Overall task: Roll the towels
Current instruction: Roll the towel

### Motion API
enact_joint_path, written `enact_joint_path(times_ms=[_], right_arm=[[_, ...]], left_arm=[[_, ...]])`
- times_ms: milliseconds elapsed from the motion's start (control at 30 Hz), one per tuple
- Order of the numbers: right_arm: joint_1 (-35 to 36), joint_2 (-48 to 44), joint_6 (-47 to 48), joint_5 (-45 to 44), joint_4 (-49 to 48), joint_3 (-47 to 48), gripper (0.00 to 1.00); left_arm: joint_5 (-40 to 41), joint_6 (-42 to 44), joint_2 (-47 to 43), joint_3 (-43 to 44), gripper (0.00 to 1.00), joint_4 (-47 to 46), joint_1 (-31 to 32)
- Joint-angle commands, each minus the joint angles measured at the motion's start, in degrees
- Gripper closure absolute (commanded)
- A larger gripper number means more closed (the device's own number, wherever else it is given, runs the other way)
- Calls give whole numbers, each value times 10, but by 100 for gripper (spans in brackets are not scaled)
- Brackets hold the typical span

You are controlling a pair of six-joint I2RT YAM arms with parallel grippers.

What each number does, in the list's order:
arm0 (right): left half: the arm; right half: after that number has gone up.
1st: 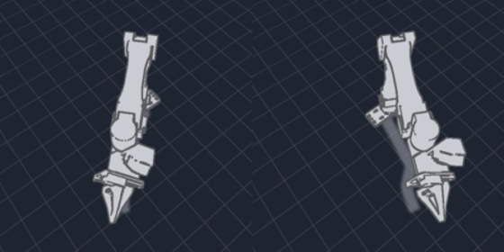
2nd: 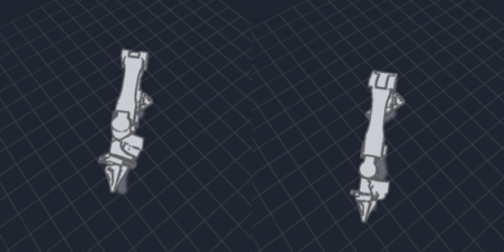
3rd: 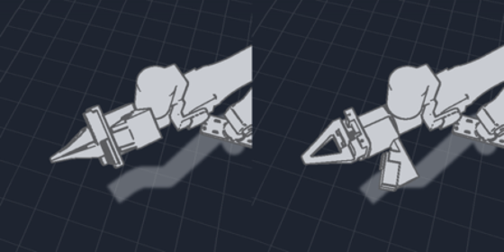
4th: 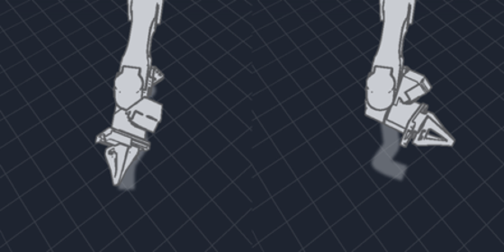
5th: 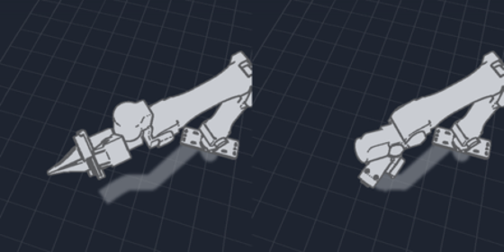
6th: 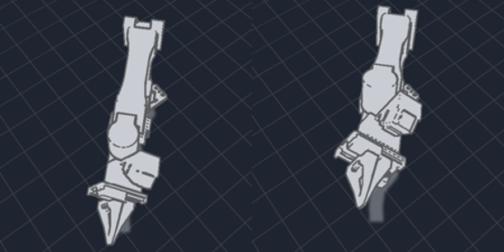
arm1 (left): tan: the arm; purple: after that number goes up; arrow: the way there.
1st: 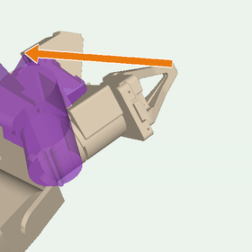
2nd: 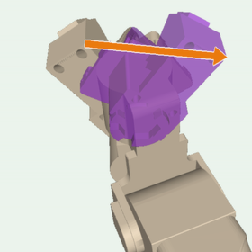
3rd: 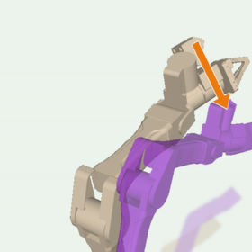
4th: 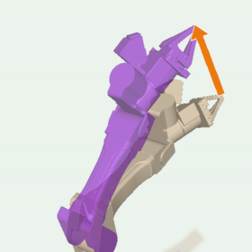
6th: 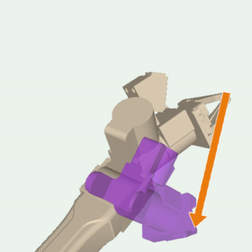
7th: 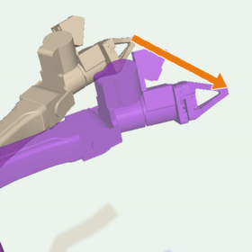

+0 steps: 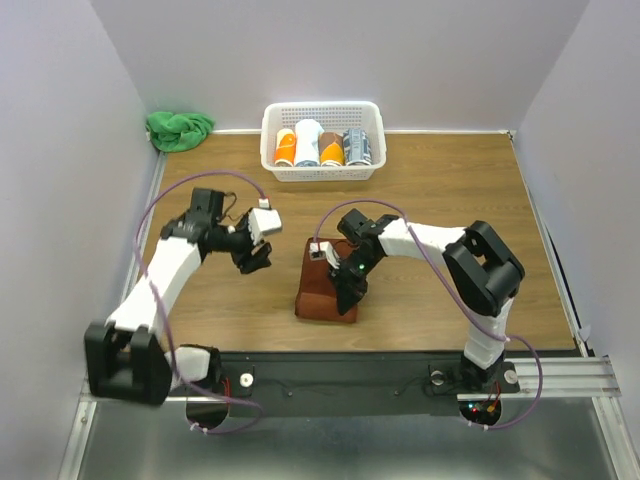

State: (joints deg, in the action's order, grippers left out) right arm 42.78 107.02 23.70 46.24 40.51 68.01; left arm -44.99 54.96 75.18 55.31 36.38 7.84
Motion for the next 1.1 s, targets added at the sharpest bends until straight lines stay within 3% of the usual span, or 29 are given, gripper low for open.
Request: enact_joint_path(times_ms=[0, 133, 167, 333, 600, 900, 967, 1000, 1067], right_arm=[[-18, 56, 6, 73, 67, 37, 99], [-39, 104, 16, 110, 105, 70, 99], [-43, 121, 26, 117, 111, 76, 99], [-67, 158, 48, 147, 148, 101, 99], [-83, 234, 87, 182, 198, 149, 98], [-90, 277, 131, 196, 255, 179, 94], [-92, 278, 135, 197, 264, 183, 92], [-92, 277, 137, 197, 266, 185, 90], [-96, 273, 135, 194, 268, 187, 86]], left_arm=[[93, -6, -135, -95, 27, -82, 82], [182, -4, -219, -177, 23, -126, 222], [209, -11, -237, -201, 16, -135, 249], [289, -23, -240, -232, 14, -213, 398], [362, 9, -162, -244, 14, -287, 517], [425, 13, -81, -264, 26, -360, 550], [437, 11, -69, -268, 35, -378, 550], [439, 9, -58, -266, 46, -377, 550], [434, -1, -46, -260, 59, -365, 550]])
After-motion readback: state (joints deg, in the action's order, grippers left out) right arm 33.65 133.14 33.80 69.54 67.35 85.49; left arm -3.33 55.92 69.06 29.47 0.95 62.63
